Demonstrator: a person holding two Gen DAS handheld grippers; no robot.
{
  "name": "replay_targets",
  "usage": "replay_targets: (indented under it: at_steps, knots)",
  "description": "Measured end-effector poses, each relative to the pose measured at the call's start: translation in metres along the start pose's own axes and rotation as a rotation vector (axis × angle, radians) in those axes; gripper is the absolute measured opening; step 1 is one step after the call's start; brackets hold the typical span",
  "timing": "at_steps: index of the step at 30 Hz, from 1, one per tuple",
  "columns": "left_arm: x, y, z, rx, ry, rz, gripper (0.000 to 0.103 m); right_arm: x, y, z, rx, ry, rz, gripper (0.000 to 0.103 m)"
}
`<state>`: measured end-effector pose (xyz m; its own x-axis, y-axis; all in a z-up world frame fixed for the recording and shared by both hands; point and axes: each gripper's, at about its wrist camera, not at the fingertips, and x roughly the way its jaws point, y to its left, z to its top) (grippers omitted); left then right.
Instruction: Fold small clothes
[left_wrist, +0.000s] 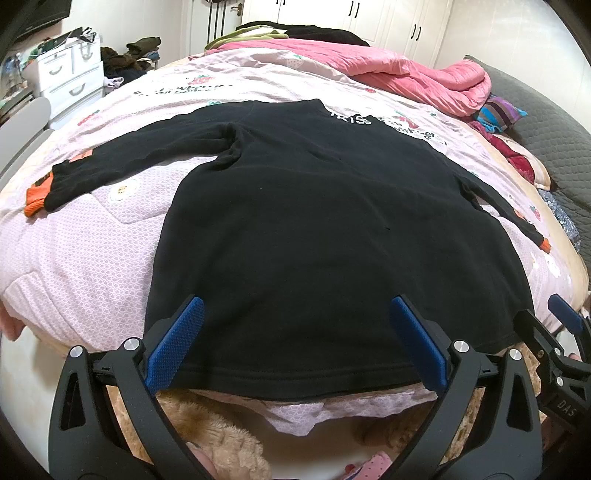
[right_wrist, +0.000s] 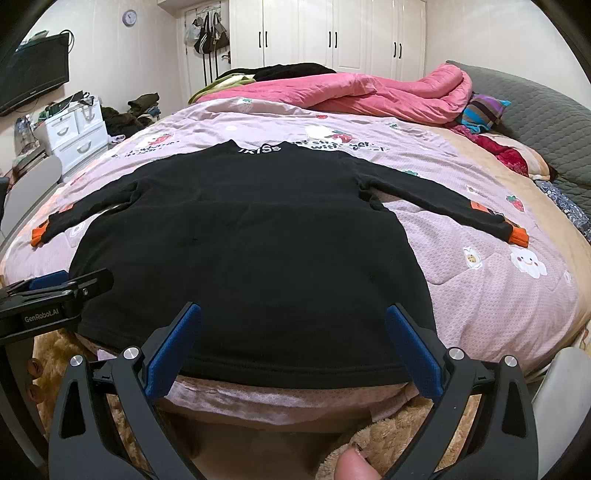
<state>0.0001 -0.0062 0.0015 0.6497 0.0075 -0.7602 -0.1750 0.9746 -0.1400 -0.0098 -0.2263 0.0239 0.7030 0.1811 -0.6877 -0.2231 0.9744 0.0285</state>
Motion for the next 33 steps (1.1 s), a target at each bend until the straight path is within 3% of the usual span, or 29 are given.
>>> replay_targets:
  at_steps: [15,33]
  knots:
    - [0.007,0.000,0.009,0.002,-0.002,-0.009,0.095,0.008,0.000,0.007,0.005,-0.002,0.006,0.099]
    - [0.040,-0.022,0.066,0.020,-0.011,-0.034,0.095,0.040,-0.020,0.071,0.071,-0.032,-0.007,0.099]
